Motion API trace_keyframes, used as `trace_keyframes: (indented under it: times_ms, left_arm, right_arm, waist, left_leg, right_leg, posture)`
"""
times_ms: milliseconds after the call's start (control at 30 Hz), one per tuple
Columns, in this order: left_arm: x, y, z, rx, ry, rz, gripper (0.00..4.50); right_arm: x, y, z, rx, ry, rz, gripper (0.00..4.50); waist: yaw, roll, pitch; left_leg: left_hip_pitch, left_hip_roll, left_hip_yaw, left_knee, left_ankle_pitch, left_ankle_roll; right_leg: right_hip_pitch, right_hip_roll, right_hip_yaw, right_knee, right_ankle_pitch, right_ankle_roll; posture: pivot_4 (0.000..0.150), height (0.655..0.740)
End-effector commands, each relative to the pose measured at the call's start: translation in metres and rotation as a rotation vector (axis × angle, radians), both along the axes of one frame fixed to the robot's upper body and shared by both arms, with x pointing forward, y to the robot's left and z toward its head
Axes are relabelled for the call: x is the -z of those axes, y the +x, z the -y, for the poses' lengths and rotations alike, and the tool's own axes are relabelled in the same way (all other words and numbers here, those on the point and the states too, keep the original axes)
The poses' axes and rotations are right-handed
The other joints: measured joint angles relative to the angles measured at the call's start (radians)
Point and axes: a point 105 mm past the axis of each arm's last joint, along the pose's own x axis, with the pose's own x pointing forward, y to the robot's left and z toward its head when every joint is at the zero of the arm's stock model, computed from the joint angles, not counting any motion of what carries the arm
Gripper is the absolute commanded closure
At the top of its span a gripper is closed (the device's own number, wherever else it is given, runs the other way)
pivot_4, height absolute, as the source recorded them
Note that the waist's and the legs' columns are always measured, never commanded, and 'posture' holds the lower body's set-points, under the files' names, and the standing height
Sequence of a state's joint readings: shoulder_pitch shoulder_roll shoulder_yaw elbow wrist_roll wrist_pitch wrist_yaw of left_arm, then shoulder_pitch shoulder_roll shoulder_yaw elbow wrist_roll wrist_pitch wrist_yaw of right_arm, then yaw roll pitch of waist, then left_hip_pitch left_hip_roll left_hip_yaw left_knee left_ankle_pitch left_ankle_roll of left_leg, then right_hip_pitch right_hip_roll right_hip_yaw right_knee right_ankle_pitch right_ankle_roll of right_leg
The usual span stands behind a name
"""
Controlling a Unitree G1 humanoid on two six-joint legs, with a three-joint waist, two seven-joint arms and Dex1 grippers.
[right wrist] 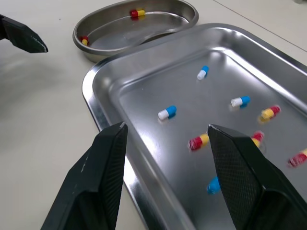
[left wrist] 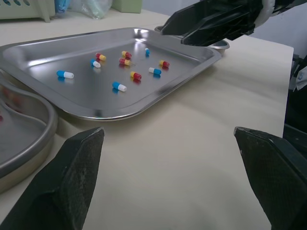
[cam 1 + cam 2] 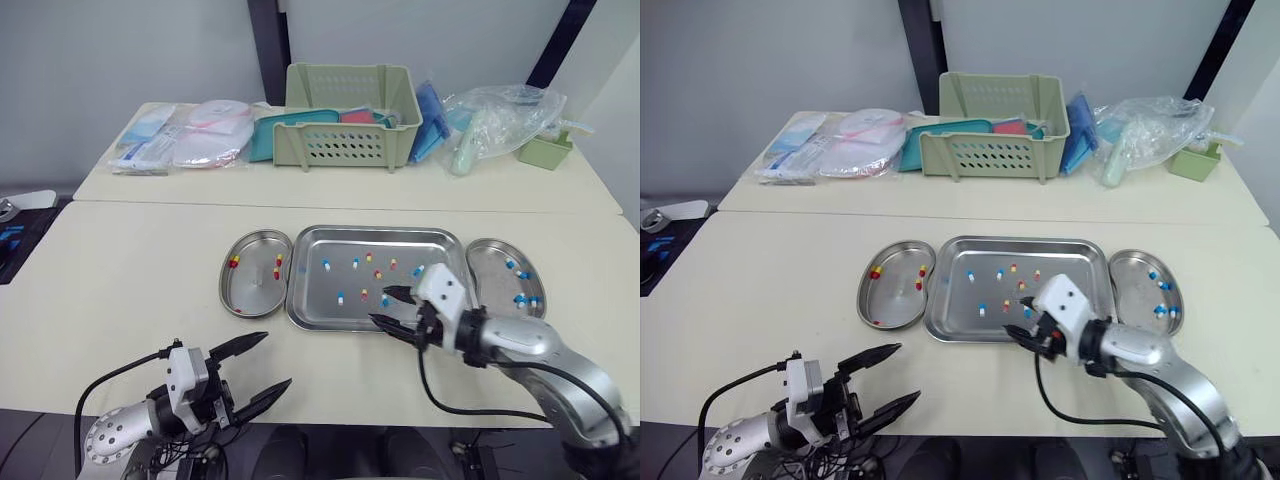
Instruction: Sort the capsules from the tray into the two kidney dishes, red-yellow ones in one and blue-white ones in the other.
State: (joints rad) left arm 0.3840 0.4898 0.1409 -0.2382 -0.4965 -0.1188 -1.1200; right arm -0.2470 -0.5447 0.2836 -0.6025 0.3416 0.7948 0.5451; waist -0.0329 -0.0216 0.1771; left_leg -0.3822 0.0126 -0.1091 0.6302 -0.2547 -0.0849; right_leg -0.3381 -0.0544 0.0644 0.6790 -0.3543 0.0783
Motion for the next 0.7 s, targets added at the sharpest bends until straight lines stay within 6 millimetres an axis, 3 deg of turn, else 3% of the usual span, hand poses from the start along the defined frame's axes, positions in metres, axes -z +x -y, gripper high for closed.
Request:
trace_keyframes:
  times_ms: [33,333,700]
  left_arm:
    - [-0.007,-0.001,0.004,0.013,0.004,0.033,0.0]
    - [-0.007,-0.003,0.007,0.016,0.008,0.029,0.0]
    - [-0.008,-0.002,0.013,0.018,0.008,0.028,0.0]
  right_arm:
    - [-0.001,0.011,-0.014,0.016,-0.025,0.016,1.6]
    - [0.012,0.028,-0.037,0.046,-0.076,-0.05,1.6]
    - [0.025,0.041,-0.047,0.059,-0.132,-0.064,1.6]
  waist:
    - [0.0,0.0,0.0]
    - [-0.002,0.0,0.0]
    - [-0.006,0.001,0.0]
  left_leg:
    - [0.0,0.0,0.0,0.0,0.0,0.0]
    - [-0.001,0.0,0.0,0.0,0.0,0.0]
    - [-0.002,0.0,0.0,0.0,0.0,0.0]
  right_leg:
    - [0.0,0.0,0.0,0.0,0.0,0.0]
    - [-0.003,0.0,0.0,0.001,0.0,0.0]
    - [-0.004,0.0,0.001,0.001,0.0,0.0]
  posture:
    - [0.15,0.74]
    - [0.15,0.74]
    - [0.15,0.74]
